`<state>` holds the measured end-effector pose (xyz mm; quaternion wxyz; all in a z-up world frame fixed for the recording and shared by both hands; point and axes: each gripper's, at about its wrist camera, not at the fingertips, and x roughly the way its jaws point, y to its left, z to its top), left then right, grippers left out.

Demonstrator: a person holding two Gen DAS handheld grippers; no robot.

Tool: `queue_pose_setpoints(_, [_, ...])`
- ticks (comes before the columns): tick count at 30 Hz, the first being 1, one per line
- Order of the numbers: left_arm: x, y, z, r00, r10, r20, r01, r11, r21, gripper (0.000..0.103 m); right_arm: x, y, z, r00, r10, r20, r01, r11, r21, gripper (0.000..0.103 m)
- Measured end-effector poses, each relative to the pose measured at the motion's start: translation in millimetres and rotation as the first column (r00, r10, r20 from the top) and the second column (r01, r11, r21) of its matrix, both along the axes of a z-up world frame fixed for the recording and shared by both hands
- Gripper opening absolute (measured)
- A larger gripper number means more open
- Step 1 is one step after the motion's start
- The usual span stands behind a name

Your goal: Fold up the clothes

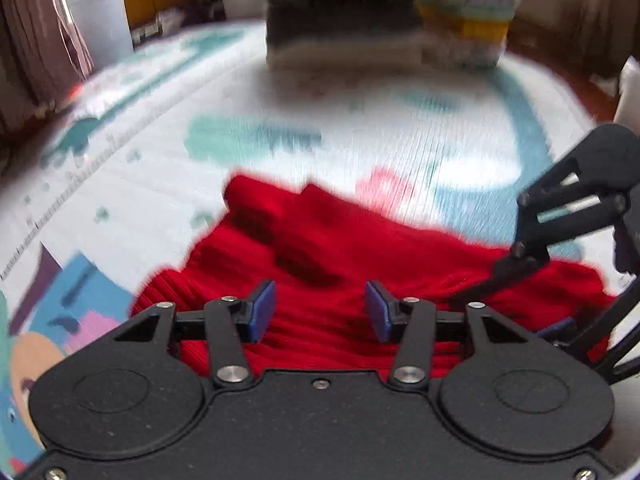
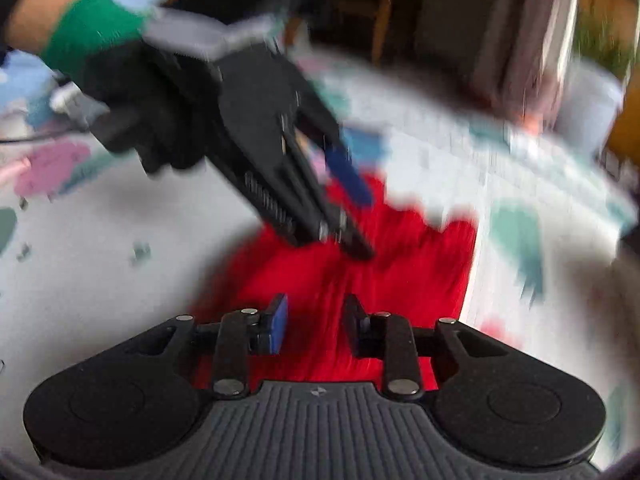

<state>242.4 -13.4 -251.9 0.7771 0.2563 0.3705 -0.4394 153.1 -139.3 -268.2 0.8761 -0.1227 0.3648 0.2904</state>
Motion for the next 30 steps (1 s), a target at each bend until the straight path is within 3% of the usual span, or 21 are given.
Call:
queue_pose_setpoints(2, [-2, 0, -7, 1.0, -0.003, 0.029, 0.003, 1.0, -0.008, 0.053, -1, -3, -10, 1.0, -0.013, -0.017, 0.014, 1.0, 0.024, 0.035])
queue_pose_setpoints(5, [-4, -3, 0, 0.999, -0.026, 0.039, 0.024, 0.999, 0.046, 0.053, -2, 10, -10, 0.998, 0.059, -0.001, -0.059, 0.997, -0.053, 0.039])
queue_pose_setpoints(6, [-2, -4, 4, 0.999, -0.033, 0.04, 0.03, 0.997, 0.065, 0.053, 1, 14, -6, 0.997, 0.08, -0.021, -0.082, 0.993, -0.083, 0.039])
queue_pose_setpoints(9, [-13, 5, 32, 0.995, -0.07, 0.074, 0.068, 0.998, 0.017, 0.052, 15, 19, 27, 0.978, 0.173, -0.121, -0.186, 0.976, -0.11, 0.039])
queue_pose_setpoints(11, [-25, 14, 45, 0.991, -0.094, 0.091, 0.095, 0.995, -0.007, 0.052, 9, 12, 55, 0.949, 0.288, -0.128, -0.305, 0.941, -0.146, 0.04])
queue_pose_setpoints(14, [-49, 27, 55, 0.991, -0.097, 0.093, 0.103, 0.993, -0.064, 0.052, -10, -9, 90, 0.879, 0.446, -0.167, -0.474, 0.853, -0.216, 0.044])
queue_pose_setpoints(16, [-68, 30, 56, 0.993, -0.069, 0.093, 0.081, 0.988, -0.133, 0.044, -19, -25, 103, 0.851, 0.493, -0.182, -0.524, 0.818, -0.236, 0.05])
queue_pose_setpoints(17, [-76, 28, 53, 0.994, -0.056, 0.089, 0.07, 0.985, -0.161, 0.031, -24, -32, 106, 0.846, 0.501, -0.182, -0.532, 0.813, -0.236, 0.051])
queue_pose_setpoints(18, [-83, 25, 49, 0.996, -0.044, 0.083, 0.059, 0.981, -0.186, 0.025, -28, -39, 106, 0.846, 0.502, -0.181, -0.533, 0.814, -0.231, 0.051])
queue_pose_setpoints(21, [-101, 14, 33, 0.998, -0.046, 0.042, 0.055, 0.969, -0.242, 0.024, -36, -52, 86, 0.86, 0.483, -0.162, -0.509, 0.835, -0.209, 0.051])
queue_pose_setpoints(24, [-109, -4, 4, 0.996, -0.081, 0.022, 0.084, 0.98, -0.181, 0.024, -33, -59, 54, 0.898, 0.42, -0.13, -0.438, 0.881, -0.181, 0.051])
queue_pose_setpoints(26, [-112, -9, -13, 0.993, -0.11, 0.051, 0.117, 0.979, -0.168, 0.024, -32, -62, 35, 0.926, 0.354, -0.134, -0.37, 0.92, -0.127, 0.051])
queue_pose_setpoints(28, [-108, -8, -11, 0.994, -0.111, 0.02, 0.112, 0.977, -0.184, 0.028, -36, -63, 22, 0.935, 0.326, -0.142, -0.34, 0.936, -0.088, 0.051])
queue_pose_setpoints(30, [-102, -1, 4, 0.992, -0.121, -0.04, 0.111, 0.974, -0.198, 0.042, -45, -65, 17, 0.919, 0.373, -0.126, -0.384, 0.919, -0.088, 0.052])
